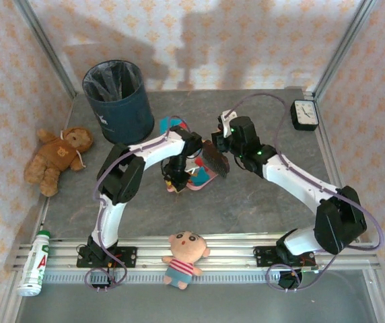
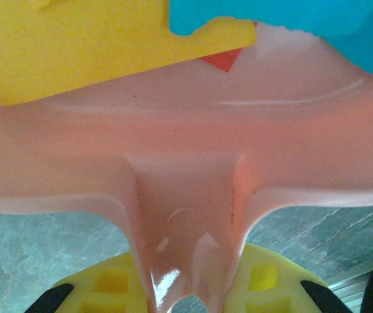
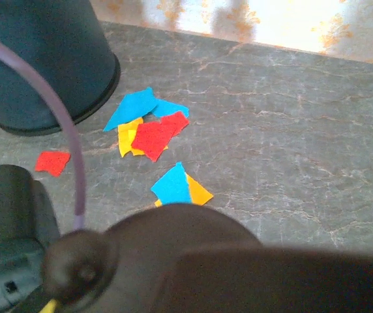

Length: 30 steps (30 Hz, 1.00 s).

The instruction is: Sweep away the paper scraps from the table

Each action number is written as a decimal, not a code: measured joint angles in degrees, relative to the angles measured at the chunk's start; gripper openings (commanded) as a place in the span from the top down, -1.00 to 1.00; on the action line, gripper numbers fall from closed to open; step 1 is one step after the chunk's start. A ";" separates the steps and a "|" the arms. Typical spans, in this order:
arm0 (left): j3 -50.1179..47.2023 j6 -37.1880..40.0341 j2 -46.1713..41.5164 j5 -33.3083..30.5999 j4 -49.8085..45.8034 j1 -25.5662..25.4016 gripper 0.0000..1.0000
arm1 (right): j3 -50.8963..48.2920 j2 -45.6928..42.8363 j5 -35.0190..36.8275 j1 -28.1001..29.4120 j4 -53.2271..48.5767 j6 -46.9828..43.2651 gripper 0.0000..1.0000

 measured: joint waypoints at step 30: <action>1.46 1.57 1.05 -1.62 -0.35 8.11 1.00 | 14.49 19.56 19.58 -1.68 8.57 0.13 1.00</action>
